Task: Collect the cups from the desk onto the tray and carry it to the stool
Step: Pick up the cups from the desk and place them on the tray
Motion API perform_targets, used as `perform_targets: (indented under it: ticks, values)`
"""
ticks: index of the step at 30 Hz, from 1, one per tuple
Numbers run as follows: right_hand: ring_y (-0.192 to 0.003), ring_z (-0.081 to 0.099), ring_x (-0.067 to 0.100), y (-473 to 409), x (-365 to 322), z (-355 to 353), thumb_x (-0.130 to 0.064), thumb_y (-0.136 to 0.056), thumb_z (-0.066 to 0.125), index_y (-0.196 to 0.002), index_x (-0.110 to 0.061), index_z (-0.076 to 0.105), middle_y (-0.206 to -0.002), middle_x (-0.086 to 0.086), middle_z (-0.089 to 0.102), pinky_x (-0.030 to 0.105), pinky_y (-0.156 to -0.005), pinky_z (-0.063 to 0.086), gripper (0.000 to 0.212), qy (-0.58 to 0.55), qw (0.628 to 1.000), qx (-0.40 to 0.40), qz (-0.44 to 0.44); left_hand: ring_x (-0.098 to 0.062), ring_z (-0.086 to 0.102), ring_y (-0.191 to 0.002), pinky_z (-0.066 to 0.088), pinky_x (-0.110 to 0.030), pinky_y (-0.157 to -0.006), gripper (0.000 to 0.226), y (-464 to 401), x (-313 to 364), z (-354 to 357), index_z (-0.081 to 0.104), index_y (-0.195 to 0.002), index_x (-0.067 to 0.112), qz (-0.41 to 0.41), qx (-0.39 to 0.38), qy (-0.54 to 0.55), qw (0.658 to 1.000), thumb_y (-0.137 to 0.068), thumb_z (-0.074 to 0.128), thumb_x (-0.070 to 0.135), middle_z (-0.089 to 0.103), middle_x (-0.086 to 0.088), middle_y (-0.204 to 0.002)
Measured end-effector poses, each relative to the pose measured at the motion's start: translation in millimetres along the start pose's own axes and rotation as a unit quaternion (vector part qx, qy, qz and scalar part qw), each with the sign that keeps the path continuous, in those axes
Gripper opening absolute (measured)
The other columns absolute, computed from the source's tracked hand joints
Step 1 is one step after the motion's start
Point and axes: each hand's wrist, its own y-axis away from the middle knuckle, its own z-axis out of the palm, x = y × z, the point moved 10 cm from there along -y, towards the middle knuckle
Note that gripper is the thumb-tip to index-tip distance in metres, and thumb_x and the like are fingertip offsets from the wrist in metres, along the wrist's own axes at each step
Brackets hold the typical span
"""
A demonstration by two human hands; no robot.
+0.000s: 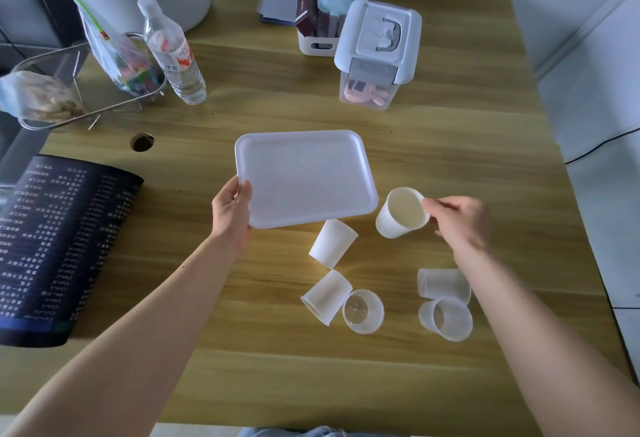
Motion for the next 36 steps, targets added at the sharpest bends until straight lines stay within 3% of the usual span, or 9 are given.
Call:
perform_targets:
  ticks: [4,8,11,12,15,20,26,32,36]
  values:
    - [-0.059,0.058,0.021,1.1,-34.8,15.3,-0.022,-0.073,0.072,-0.057,-0.007,0.067,-0.062,0.017,0.068,0.049,-0.064,0.058,0.022,-0.016,0.999,-0.011,-0.025,-0.02,0.069,-0.097,0.057,-0.038,-0.085,0.031,6.0,-10.2,17.1,0.067,-0.117,0.022,-0.034,-0.049,0.065,0.996,-0.098,0.05,0.004,0.071,-0.002,-0.107]
    - [-0.054,0.036,0.016,-3.5,-74.6,45.8,-0.025,-0.065,0.06,-0.061,0.009,0.057,-0.055,0.007,0.039,0.03,-0.055,0.036,0.034,0.075,0.988,-0.052,-0.121,-0.021,0.067,-0.103,0.057,-0.036,-0.085,0.044,8.9,-14.1,18.5,0.057,-0.133,0.018,-0.047,-0.058,0.101,0.992,-0.095,0.051,-0.002,0.069,-0.005,-0.115]
    - [-0.058,0.028,0.018,-4.4,-89.4,53.3,-0.014,-0.073,0.059,-0.051,-0.001,0.047,-0.058,0.006,0.032,0.029,-0.056,0.025,0.028,0.146,0.973,-0.078,-0.159,-0.019,0.068,-0.101,0.058,-0.03,-0.076,0.045,10.9,-11.7,14.9,0.057,-0.133,0.018,-0.047,-0.06,0.121,0.99,-0.094,0.05,-0.004,0.069,-0.004,-0.113]
    - [-0.057,0.029,0.018,-6.8,-90.7,51.0,-0.014,-0.073,0.059,-0.052,-0.002,0.048,-0.058,0.006,0.032,0.029,-0.056,0.027,0.027,0.155,0.972,-0.076,-0.158,-0.019,0.068,-0.101,0.058,-0.03,-0.076,0.045,10.7,-12.2,13.4,0.056,-0.134,0.018,-0.05,-0.059,0.128,0.989,-0.095,0.049,-0.004,0.069,-0.004,-0.114]
    - [-0.055,0.036,0.017,-13.4,-97.9,46.8,-0.02,-0.071,0.061,-0.065,0.016,0.055,-0.057,0.008,0.04,0.03,-0.056,0.036,0.037,0.136,0.975,-0.07,-0.158,-0.02,0.068,-0.102,0.058,-0.031,-0.078,0.043,10.3,-15.0,8.5,0.056,-0.134,0.018,-0.061,-0.055,0.149,0.985,-0.096,0.05,-0.001,0.069,-0.004,-0.115]
    - [-0.049,0.049,0.019,2.0,-134.3,59.1,-0.018,-0.078,0.066,-0.073,0.016,0.066,-0.061,0.029,0.062,0.031,-0.053,0.044,0.035,0.046,0.981,-0.062,-0.176,-0.018,0.07,-0.092,0.058,-0.03,-0.069,0.031,17.8,-22.7,16.3,0.056,-0.13,0.011,-0.083,-0.077,0.154,0.982,-0.1,0.048,0.01,0.067,-0.007,-0.114]
    - [-0.051,0.054,0.023,17.5,-142.9,109.4,-0.019,-0.083,0.066,-0.074,0.015,0.067,-0.057,0.012,0.06,0.04,-0.054,0.052,0.035,-0.03,0.986,-0.09,-0.138,-0.023,0.069,-0.093,0.06,-0.036,-0.071,0.033,30.8,-27.6,41.4,0.051,-0.133,0.007,-0.108,-0.146,0.203,0.962,-0.102,0.046,0.015,0.065,-0.011,-0.115]
    - [-0.05,0.056,0.024,18.5,-137.2,130.8,-0.02,-0.085,0.064,-0.079,0.015,0.068,-0.058,0.008,0.06,0.045,-0.061,0.059,0.035,-0.063,0.989,-0.095,-0.091,-0.027,0.07,-0.093,0.059,-0.036,-0.073,0.046,41.3,-22.6,58.1,0.053,-0.131,0.004,-0.093,-0.212,0.238,0.943,-0.087,0.054,-0.009,0.067,-0.015,-0.111]
    - [-0.055,0.06,0.022,20.3,-140.6,132.6,-0.024,-0.087,0.067,-0.079,0.01,0.069,-0.059,0.004,0.061,0.033,-0.051,0.056,0.035,-0.088,0.987,-0.106,-0.077,-0.026,0.069,-0.095,0.059,-0.037,-0.079,0.051,43.4,-20.2,59.8,0.056,-0.128,0.007,-0.079,-0.23,0.238,0.94,-0.079,0.056,-0.011,0.067,-0.014,-0.111]
